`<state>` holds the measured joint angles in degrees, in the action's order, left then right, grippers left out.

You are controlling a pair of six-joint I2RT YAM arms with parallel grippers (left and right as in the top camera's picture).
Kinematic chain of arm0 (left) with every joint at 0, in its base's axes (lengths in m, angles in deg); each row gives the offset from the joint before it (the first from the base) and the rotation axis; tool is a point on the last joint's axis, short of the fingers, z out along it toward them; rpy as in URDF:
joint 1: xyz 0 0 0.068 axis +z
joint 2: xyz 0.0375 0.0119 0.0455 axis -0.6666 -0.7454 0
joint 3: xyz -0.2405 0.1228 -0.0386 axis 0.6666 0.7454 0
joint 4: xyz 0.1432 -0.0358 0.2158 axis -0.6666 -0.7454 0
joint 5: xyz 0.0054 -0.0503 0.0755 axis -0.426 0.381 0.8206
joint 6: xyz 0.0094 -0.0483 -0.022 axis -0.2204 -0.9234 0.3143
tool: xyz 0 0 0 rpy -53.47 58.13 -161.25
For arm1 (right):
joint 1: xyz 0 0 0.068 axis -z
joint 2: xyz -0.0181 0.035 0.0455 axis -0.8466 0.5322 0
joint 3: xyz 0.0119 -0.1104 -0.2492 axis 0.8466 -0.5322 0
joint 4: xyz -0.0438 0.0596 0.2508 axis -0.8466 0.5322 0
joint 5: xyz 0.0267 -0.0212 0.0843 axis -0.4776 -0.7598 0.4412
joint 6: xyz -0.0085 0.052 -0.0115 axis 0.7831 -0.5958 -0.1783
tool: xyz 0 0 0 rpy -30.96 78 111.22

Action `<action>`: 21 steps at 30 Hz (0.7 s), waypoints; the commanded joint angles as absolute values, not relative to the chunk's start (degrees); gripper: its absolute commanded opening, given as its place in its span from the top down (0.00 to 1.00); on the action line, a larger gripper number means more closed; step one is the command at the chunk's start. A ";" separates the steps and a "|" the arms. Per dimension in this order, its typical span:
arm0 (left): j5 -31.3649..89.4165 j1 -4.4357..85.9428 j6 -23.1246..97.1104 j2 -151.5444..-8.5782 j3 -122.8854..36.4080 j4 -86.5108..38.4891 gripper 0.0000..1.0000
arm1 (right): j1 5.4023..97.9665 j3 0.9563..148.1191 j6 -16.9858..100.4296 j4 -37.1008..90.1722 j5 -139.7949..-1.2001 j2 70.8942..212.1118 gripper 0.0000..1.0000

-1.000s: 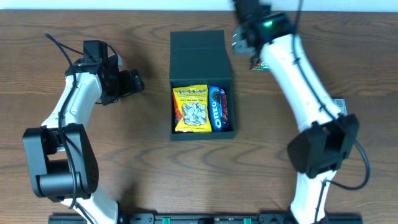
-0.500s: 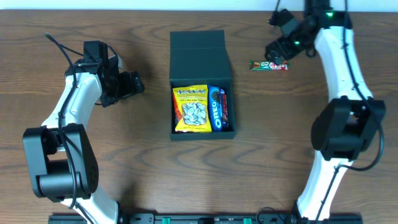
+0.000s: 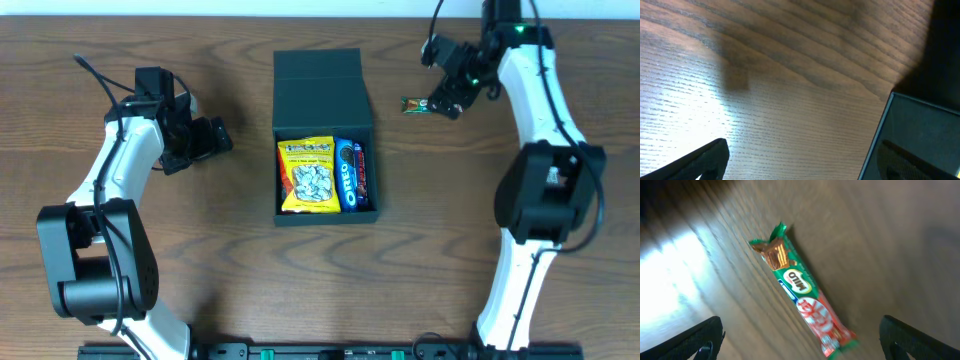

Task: Pack container
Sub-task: 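Grasp the green Milo KitKat bar with the right gripper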

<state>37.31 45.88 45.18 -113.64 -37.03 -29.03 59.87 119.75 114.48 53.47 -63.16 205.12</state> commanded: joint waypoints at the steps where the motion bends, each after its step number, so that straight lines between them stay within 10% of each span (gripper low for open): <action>1: 37.16 46.01 45.79 -114.06 -36.99 -29.44 0.05 | 60.33 119.79 117.61 52.25 -63.51 207.83 0.01; 21: 37.13 46.01 45.86 -114.06 -36.99 -29.46 0.05 | 60.02 119.79 116.30 49.19 -64.54 213.38 0.06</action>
